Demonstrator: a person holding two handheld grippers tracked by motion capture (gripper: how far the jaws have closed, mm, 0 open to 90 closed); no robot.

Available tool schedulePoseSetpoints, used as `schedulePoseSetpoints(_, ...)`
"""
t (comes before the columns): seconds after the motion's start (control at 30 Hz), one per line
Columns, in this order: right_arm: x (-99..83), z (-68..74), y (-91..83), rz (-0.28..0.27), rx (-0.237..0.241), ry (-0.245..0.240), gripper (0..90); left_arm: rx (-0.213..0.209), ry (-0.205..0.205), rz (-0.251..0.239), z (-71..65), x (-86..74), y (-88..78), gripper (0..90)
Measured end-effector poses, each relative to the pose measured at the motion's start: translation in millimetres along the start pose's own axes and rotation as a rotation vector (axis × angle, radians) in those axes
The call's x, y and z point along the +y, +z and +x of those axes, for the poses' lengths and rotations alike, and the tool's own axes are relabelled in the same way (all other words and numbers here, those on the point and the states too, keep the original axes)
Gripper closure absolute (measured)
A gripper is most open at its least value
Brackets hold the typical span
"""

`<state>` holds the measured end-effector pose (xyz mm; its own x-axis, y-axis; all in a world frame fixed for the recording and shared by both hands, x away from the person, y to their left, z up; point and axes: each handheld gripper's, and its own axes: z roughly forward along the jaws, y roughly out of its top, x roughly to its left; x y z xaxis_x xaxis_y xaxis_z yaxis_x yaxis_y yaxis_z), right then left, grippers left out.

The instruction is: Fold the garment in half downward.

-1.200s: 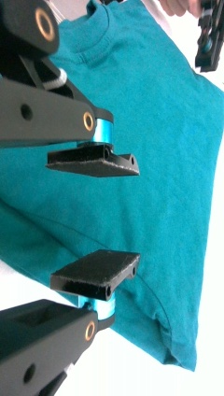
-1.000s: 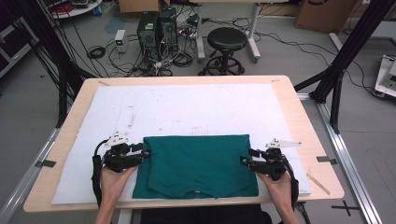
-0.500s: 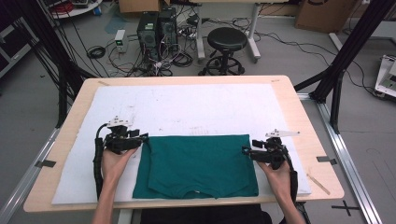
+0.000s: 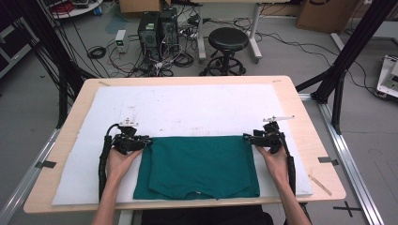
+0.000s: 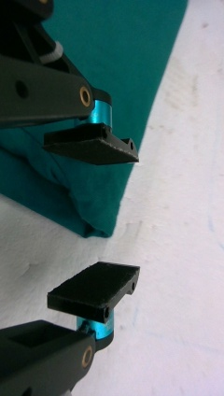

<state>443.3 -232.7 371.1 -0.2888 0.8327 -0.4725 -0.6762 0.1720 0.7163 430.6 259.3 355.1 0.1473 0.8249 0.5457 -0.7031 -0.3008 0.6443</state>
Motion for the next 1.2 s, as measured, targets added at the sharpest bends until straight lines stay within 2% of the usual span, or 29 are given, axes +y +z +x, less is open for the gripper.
schedulePoseSetpoints(0.1, -0.8, 2.4, 8.9, 0.044, -0.026, -0.022, 45.6, 0.002, 0.005, 0.000, -1.4, -0.2, 0.0, 78.0)
schedulePoseSetpoints(0.13, -1.0, 4.2, 8.9, 0.038, -0.043, -0.035, 52.7, 0.002, 0.010, 0.002, -1.4, 0.0, -0.2, 78.5)
schedulePoseSetpoints(0.17, -1.0, 5.1, 8.8, 0.037, -0.020, -0.042, 62.5, 0.004, 0.008, 0.000, -1.8, 0.0, -0.1, 78.8)
schedulePoseSetpoints(0.2, -1.4, 7.0, 9.4, 0.044, -0.002, -0.041, 66.6, 0.006, 0.007, -0.001, -2.1, 0.1, 0.0, 79.1)
schedulePoseSetpoints(0.27, -1.9, 12.4, 12.2, 0.044, -0.032, -0.092, 74.6, 0.014, 0.005, 0.000, -2.8, 0.8, 0.2, 79.6)
schedulePoseSetpoints(0.33, -1.2, 14.9, 13.7, 0.038, -0.046, -0.113, 79.0, 0.028, -0.007, -0.011, -3.1, 1.9, 1.4, 80.3)
schedulePoseSetpoints(0.43, 3.6, 13.5, 16.7, 0.028, -0.065, -0.120, 80.9, 0.049, -0.026, -0.029, -2.6, 4.1, 5.6, 80.7)
schedulePoseSetpoints(0.6, 18.3, 6.0, 27.2, 0.023, -0.097, -0.097, 81.1, 0.080, -0.076, -0.078, 3.4, 8.7, 15.2, 80.8)
schedulePoseSetpoints(0.8, 34.6, 1.0, 39.6, 0.019, -0.144, -0.105, 81.0, 0.140, -0.063, -0.088, 6.7, 20.0, 26.3, 80.7)
schedulePoseSetpoints(0.9, 37.2, -3.9, 42.5, 0.011, -0.133, -0.067, 80.9, 0.153, -0.054, -0.080, 7.2, 23.8, 29.4, 80.7)
schedulePoseSetpoints(0.97, 36.3, -6.0, 43.1, 0.003, -0.119, -0.042, 79.6, 0.143, -0.066, -0.091, 8.7, 22.7, 29.8, 80.4)
schedulePoseSetpoints(1.03, 35.9, -5.3, 42.5, 0.004, -0.128, -0.043, 73.6, 0.151, -0.064, -0.087, 9.7, 22.4, 28.7, 76.0)
schedulePoseSetpoints(1.1, 35.8, -3.7, 40.1, 0.006, -0.147, -0.051, 60.5, 0.170, -0.054, -0.075, 10.3, 22.3, 26.2, 64.6)
schedulePoseSetpoints(1.2, 33.4, -1.2, 30.5, -0.020, -0.111, -0.042, 51.5, 0.148, -0.096, -0.081, 11.5, 21.2, 17.7, 52.2)
